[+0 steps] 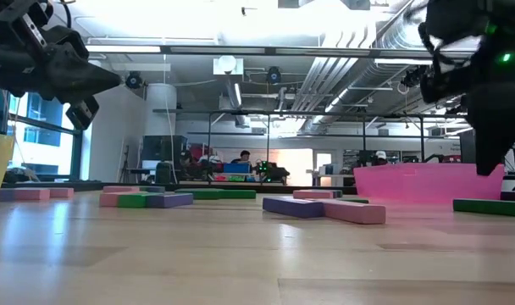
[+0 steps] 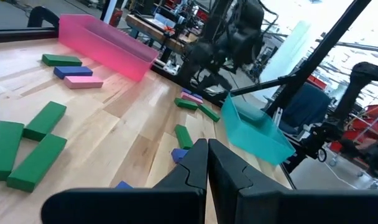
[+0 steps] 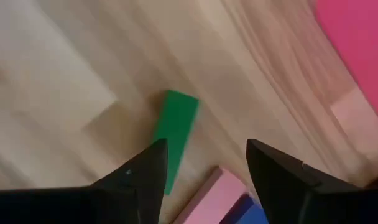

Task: Sort blocks
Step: Put the green block into the pink bin

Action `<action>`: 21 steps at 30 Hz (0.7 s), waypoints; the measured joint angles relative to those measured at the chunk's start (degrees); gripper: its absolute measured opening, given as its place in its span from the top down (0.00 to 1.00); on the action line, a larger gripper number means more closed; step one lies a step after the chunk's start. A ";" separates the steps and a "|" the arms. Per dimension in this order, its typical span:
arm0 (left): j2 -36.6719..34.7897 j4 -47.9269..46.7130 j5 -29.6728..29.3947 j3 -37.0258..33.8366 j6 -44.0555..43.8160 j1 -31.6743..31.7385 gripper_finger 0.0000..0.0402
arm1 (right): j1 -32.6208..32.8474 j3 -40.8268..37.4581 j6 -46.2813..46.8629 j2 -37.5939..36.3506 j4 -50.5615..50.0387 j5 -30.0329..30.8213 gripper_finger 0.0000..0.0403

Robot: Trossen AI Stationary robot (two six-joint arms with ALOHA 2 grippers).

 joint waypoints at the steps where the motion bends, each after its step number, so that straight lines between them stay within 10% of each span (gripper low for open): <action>1: 0.00 0.02 -0.26 -0.02 0.00 0.00 1.00 | -0.11 -0.30 0.27 0.90 0.66 -0.13 0.49; 14: 0.00 0.17 -1.14 0.00 0.00 0.00 1.00 | -0.71 -5.26 -0.12 8.47 13.21 -6.56 0.50; 21: 0.00 0.18 -1.23 0.00 0.00 0.02 1.00 | -0.71 -6.15 -0.42 8.78 14.84 -7.13 0.75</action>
